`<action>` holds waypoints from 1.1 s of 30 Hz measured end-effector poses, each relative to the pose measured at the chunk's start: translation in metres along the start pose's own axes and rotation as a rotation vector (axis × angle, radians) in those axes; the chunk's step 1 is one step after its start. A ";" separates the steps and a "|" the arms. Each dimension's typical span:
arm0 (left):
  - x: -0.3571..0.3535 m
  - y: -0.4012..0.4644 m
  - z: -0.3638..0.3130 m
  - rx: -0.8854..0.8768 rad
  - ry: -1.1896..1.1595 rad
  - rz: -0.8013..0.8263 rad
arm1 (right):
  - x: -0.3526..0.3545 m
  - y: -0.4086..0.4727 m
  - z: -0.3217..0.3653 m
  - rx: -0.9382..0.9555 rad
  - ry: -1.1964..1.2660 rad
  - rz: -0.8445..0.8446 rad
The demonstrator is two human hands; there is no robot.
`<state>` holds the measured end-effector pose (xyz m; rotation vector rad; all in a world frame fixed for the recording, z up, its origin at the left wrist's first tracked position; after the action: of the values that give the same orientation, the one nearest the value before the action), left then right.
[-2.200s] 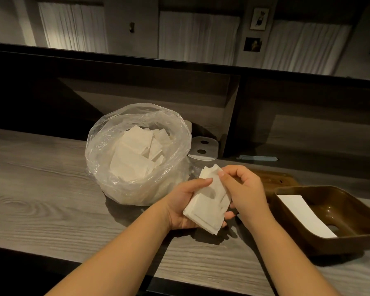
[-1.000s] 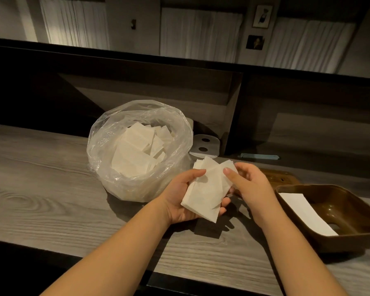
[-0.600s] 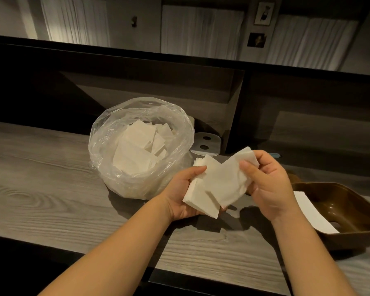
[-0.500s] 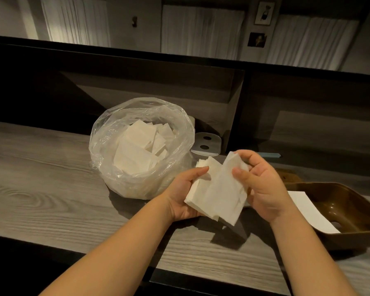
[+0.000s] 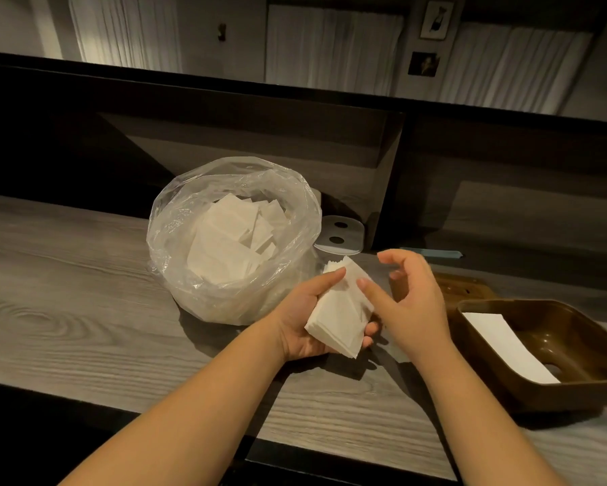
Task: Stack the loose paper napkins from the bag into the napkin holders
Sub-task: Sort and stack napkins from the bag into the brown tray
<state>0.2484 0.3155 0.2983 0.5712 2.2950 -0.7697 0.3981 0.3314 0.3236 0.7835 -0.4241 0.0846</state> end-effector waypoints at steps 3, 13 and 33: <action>0.003 0.003 -0.002 -0.043 -0.056 0.008 | 0.003 -0.006 0.009 0.175 0.002 0.281; 0.002 -0.005 -0.003 -0.067 0.005 0.058 | -0.008 -0.009 0.014 0.101 0.021 0.332; 0.011 -0.006 -0.008 -0.454 0.823 -0.455 | 0.022 0.000 -0.015 -0.373 0.330 0.068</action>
<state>0.2337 0.3183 0.2983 0.1468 3.2970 -0.1623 0.4233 0.3399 0.3230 0.3774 -0.1449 0.1893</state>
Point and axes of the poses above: each hand's wrist, its own y-axis towards the middle knuckle, its own x-axis out of the back of the hand, z = x × y, the point moved 1 cm from there along y, towards the middle knuckle, and after that the axes turned 11 degrees about x, right-handed, at the moved point
